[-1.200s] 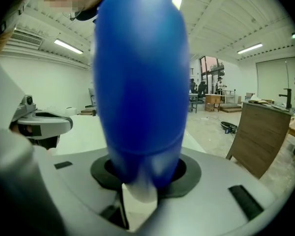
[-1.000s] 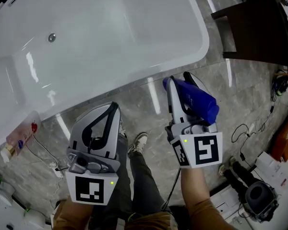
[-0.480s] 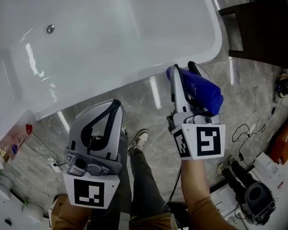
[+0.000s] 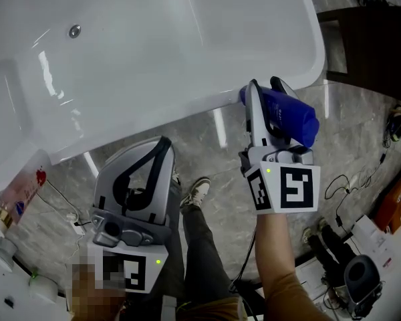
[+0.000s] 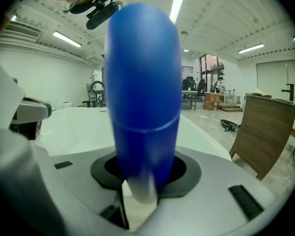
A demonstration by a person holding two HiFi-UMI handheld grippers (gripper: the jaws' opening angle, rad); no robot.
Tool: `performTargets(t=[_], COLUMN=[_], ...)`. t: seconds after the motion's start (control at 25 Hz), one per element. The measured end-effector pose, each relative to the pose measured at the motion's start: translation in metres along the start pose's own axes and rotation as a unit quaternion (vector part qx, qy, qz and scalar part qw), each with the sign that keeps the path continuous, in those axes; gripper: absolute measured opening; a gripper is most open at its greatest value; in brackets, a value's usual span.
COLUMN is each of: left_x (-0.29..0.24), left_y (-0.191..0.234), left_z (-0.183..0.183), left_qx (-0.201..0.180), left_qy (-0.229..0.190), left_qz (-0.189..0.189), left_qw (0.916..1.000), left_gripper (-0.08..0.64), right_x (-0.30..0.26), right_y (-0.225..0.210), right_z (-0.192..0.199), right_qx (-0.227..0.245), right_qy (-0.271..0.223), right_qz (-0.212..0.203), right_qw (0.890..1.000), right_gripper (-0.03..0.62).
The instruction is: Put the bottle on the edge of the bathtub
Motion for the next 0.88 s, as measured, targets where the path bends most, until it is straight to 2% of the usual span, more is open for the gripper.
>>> performTargets(t=[0.88], left_x=[-0.0058], left_y=[-0.0007], left_z=[0.0045], left_qx=[0.006], left_qy=[0.011], left_qz=[0.002], left_qw=[0.9999], left_gripper=[0.008], right_x=[-0.0083], right_y=[0.0003], right_z=[-0.0041], right_qx=[0.02], right_qy=[0.018], right_qz=[-0.001], right_qw=[1.0], right_gripper=[0.15])
Point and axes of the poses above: the fingertips, and each gripper's own axes: x backward along the fingers, y to its left, z out of its underside, the point moved 3 cm from there along x, backward along the fingers, and after that the axes turned 5 degrees about y, right-handed, at the moved point
